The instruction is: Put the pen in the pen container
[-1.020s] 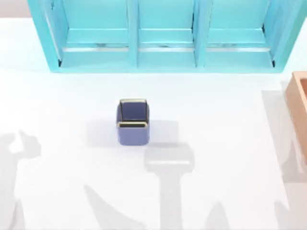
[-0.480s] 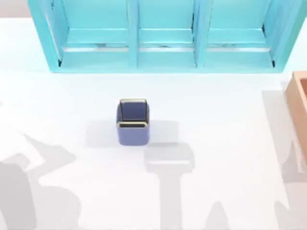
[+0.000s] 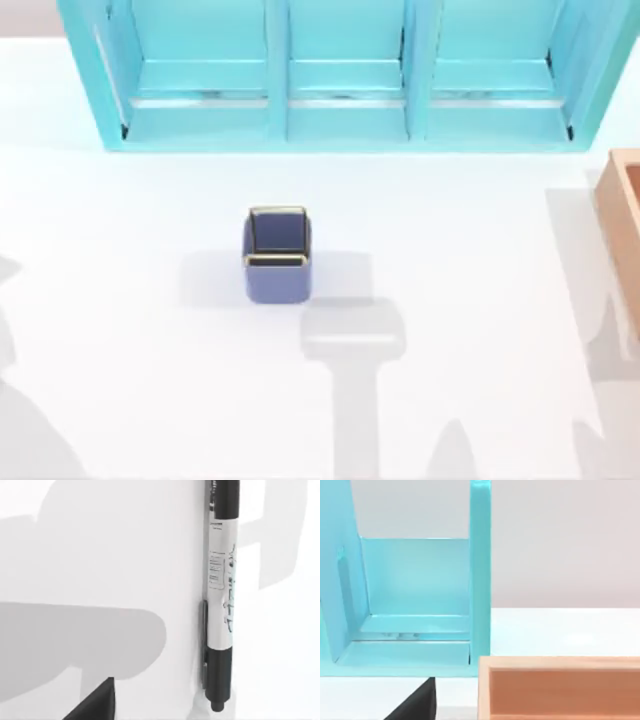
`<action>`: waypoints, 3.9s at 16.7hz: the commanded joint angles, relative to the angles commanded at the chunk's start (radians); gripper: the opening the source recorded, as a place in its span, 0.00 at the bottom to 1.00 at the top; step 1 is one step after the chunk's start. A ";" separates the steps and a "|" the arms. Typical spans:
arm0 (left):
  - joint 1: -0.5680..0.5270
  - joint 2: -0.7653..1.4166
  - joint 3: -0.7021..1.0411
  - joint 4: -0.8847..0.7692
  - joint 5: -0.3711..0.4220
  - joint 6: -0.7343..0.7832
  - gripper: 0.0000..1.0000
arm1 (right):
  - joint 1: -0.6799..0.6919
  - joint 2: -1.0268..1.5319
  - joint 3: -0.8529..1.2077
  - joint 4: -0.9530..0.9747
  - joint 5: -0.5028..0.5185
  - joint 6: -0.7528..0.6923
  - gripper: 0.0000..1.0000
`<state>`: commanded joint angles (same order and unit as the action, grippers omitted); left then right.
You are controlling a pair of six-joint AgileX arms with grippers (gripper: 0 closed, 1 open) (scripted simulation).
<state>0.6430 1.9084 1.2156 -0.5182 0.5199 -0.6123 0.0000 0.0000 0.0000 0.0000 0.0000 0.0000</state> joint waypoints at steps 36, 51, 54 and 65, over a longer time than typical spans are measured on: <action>-0.122 0.289 0.041 0.290 -0.031 -0.137 0.00 | 0.000 0.000 0.000 0.000 0.000 0.000 1.00; 0.042 -0.003 0.004 0.010 0.003 -0.011 0.00 | 0.000 0.000 0.000 0.000 0.000 0.000 1.00; 0.063 -0.125 -0.008 -0.149 0.024 0.062 0.00 | 0.000 0.000 0.000 0.000 0.000 0.000 1.00; 0.201 -0.365 -0.051 -0.402 0.060 0.188 0.00 | 0.000 0.000 0.000 0.000 0.000 0.000 1.00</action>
<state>0.8439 1.5433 1.1647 -0.9203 0.5802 -0.4246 0.0000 0.0000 0.0000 0.0000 0.0000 0.0000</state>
